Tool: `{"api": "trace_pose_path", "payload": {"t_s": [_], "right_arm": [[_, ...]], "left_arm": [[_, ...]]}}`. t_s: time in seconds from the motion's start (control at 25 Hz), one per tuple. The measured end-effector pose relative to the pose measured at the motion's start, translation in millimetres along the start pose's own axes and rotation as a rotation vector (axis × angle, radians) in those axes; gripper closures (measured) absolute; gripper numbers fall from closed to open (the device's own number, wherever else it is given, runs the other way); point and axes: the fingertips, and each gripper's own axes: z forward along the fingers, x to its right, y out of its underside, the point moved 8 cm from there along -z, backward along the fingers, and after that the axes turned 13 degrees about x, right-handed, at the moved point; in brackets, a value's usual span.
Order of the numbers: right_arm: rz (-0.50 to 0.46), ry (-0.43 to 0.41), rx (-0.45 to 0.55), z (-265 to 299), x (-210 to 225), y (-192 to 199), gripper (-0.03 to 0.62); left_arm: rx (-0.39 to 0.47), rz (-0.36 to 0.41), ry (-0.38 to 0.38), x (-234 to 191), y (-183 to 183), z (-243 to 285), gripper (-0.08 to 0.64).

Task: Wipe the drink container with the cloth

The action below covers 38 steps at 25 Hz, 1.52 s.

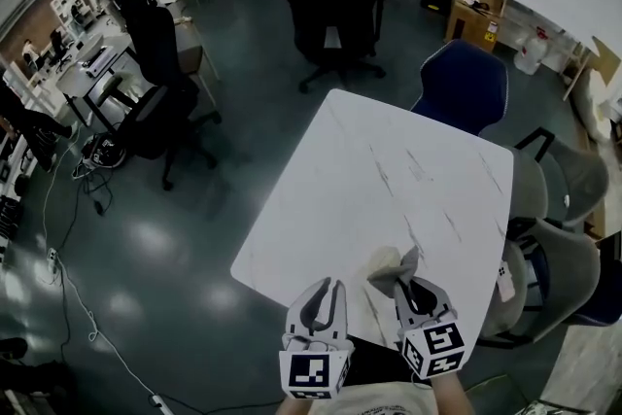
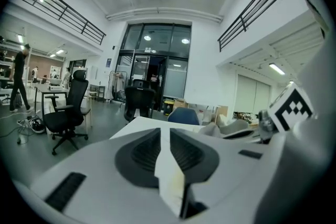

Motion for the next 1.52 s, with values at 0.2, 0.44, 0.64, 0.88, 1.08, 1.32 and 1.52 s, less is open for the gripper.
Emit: {"api": "trace_pose_path", "payload": {"t_s": [0.2, 0.44, 0.64, 0.88, 1.08, 1.32, 1.52], "right_arm": [[-0.005, -0.030, -0.045, 9.2, 10.6, 10.9, 0.549], [-0.017, -0.079, -0.087, 18.1, 18.4, 20.3, 0.549], [-0.037, -0.124, -0.116, 22.5, 24.3, 30.3, 0.549], [-0.025, -0.192, -0.131, 26.0, 32.4, 34.7, 0.549], [-0.019, -0.230, -0.134, 29.4, 36.3, 38.3, 0.549], [-0.017, -0.239, -0.162, 33.3, 37.2, 45.0, 0.549], [-0.025, -0.233, -0.177, 38.4, 39.1, 47.7, 0.549]], "left_arm": [[-0.018, -0.014, 0.036, 9.1, 4.2, 16.3, 0.526], [-0.053, -0.050, 0.080, 21.8, 7.9, 34.3, 0.525], [-0.052, -0.062, 0.101, 30.7, 13.0, 47.5, 0.515], [-0.039, -0.097, 0.110, 43.1, 15.8, 55.0, 0.430], [-0.034, -0.091, 0.111, 41.0, 15.3, 54.1, 0.387], [-0.079, -0.055, 0.185, 44.6, 17.4, 56.7, 0.314], [-0.103, -0.033, 0.250, 56.9, 24.1, 68.3, 0.301]]}}
